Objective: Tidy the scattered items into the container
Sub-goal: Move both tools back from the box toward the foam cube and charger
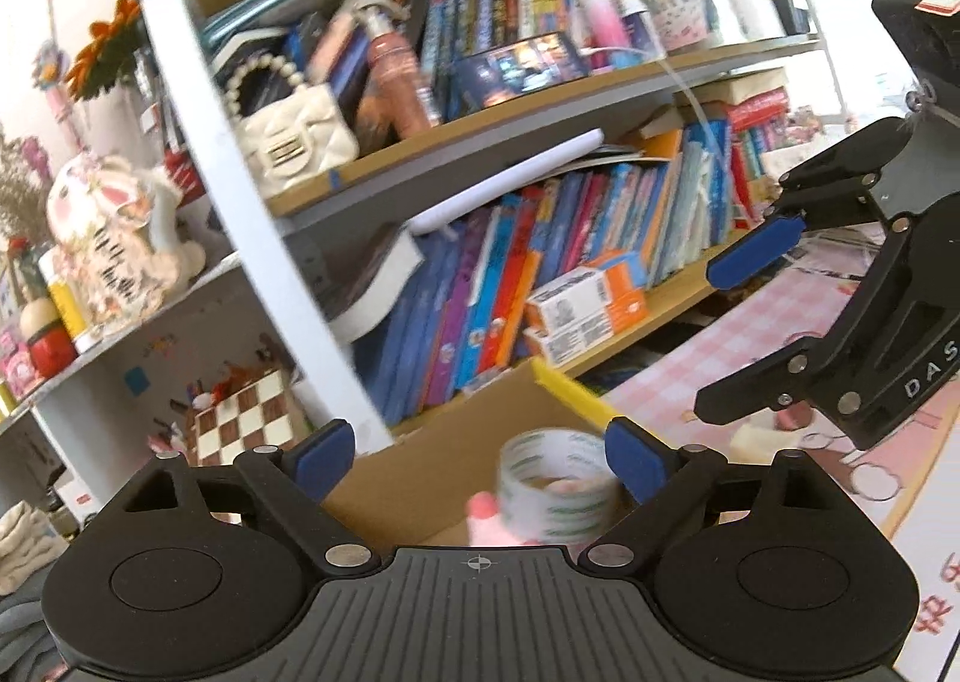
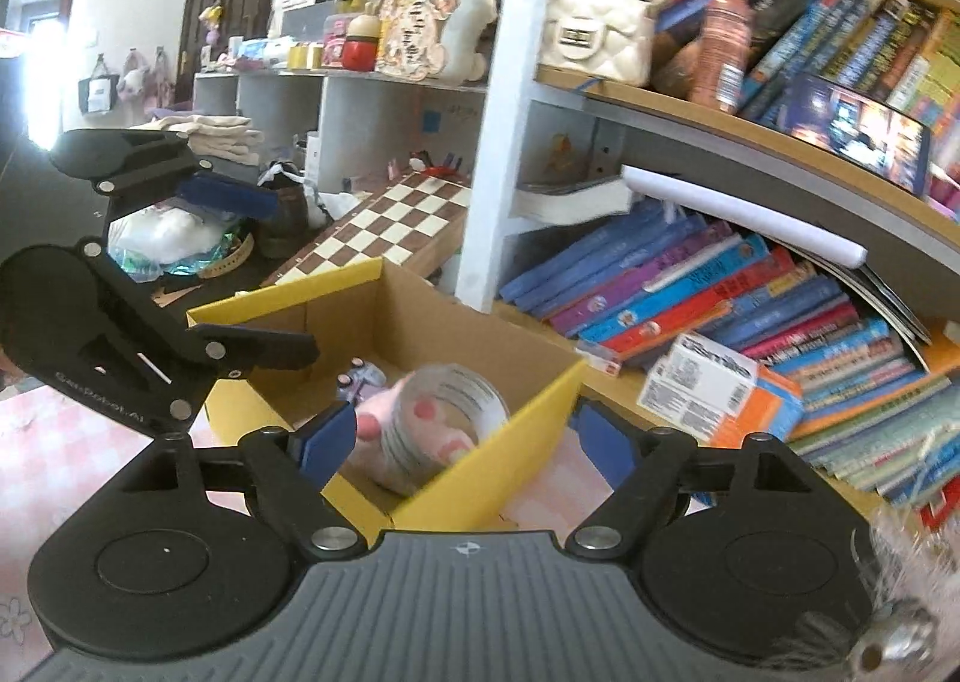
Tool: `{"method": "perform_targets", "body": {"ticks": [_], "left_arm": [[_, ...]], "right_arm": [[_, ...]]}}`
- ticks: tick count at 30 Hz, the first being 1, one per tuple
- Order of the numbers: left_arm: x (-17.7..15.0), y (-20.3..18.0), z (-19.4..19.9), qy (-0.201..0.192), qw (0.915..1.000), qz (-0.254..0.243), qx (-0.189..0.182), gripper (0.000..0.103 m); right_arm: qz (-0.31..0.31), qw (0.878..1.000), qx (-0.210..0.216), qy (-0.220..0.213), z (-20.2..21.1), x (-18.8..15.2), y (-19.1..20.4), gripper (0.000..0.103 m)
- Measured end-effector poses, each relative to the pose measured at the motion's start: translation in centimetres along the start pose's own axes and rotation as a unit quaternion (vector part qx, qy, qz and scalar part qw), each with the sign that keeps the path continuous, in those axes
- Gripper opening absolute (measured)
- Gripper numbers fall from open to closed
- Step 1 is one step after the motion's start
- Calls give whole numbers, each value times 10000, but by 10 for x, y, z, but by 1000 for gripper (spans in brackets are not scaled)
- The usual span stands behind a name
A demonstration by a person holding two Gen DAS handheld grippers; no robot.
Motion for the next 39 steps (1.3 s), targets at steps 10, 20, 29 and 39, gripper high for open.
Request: {"method": "perform_targets", "body": {"ticks": [10, 20, 29, 39], "left_arm": [[11, -64, -4, -174, 9984, -38, -530, 93], [26, -131, -11, -403, 9935, -60, -1063, 93], [20, -167, -32, -344, 9903, 183, -1330, 93], [-6, -182, -68, -25, 9961, 138, -877, 93]], "right_arm": [[-563, 9981, -231, -10, 33, -41, -40, 84], [-1105, 9925, -513, 5, 57, -86, -80, 84], [-1668, 9828, -761, 219, 65, -129, -116, 84], [-1639, 9799, -1042, 457, 45, -153, -125, 84]]}}
Point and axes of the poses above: each gripper's, at about its wrist camera, not at the fingertips, and z roughly against the way its jaws point, y to its left, x to its top, the point moved 4 cm from there along -z, roughly the way its jaws point, and after that the axes turned 4 degrees about -x, right-handed, at the moved point
